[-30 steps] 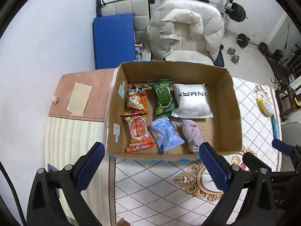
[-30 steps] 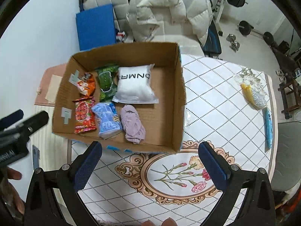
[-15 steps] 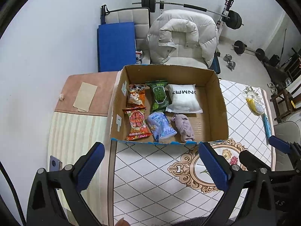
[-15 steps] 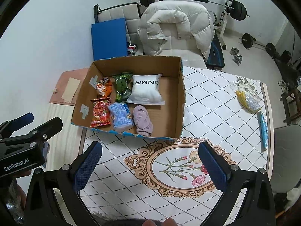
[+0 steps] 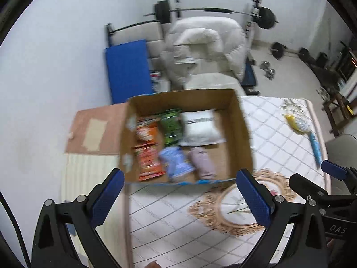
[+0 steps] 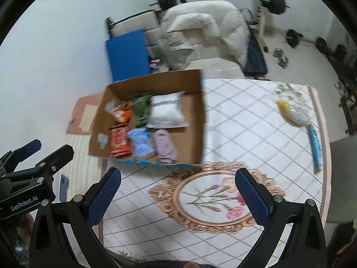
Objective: Organize soft objects
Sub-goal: 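Move both grippers from the box back toward the scrubber and tube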
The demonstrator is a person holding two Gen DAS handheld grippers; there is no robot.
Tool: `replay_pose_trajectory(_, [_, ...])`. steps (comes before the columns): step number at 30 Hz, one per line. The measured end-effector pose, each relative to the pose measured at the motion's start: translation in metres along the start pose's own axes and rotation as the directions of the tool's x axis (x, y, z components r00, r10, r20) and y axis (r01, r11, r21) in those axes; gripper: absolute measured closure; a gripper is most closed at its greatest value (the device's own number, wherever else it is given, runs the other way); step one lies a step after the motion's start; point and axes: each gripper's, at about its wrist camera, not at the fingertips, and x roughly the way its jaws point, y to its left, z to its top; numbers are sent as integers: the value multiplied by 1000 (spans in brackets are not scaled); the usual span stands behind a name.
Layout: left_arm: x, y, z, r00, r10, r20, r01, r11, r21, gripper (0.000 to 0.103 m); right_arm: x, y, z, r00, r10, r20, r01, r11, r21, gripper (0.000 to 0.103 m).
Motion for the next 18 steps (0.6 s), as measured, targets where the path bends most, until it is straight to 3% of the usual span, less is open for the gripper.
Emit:
replay_pose_trajectory(4, [28, -68, 33, 999, -44, -16, 45, 994, 98, 0, -3, -78, 14, 997, -75, -6, 75, 993, 95, 0])
replay_pose_trajectory(7, [61, -134, 60, 998, -51, -41, 59, 973, 222, 0, 3, -147, 22, 988, -153, -33, 157, 973, 171, 0])
replay_pose_trajectory(9, [97, -179, 81, 982, -110, -155, 144, 961, 236, 0, 13, -192, 25, 979, -191, -69, 201, 955, 218, 0])
replay_pose_trajectory(10, [111, -193, 86, 964, -157, -215, 202, 958, 205, 0, 20, -222, 27, 973, -213, -89, 229, 939, 256, 0])
replay_pose_trajectory(11, [133, -210, 94, 925, -228, -303, 281, 949, 143, 0, 27, -245, 28, 967, -230, -109, 252, 925, 283, 0])
replay_pose_trajectory(12, [158, -228, 102, 876, -294, -383, 343, 937, 66, 0, 34, -265, 28, 963, -236, -130, 266, 913, 309, 0])
replay_pose_trajectory(13, [174, -239, 106, 842, -336, -423, 375, 927, 10, 0, 43, -293, 29, 961, -231, -151, 270, 899, 345, 0])
replay_pose_trajectory(14, [199, -258, 112, 796, -382, -469, 399, 914, -67, 0, 52, -316, 31, 960, -225, -165, 272, 887, 374, 0])
replay_pose_trajectory(18, [264, -314, 124, 706, -455, -544, 399, 889, -225, 5, 88, -385, 34, 954, -200, -222, 283, 845, 454, 0])
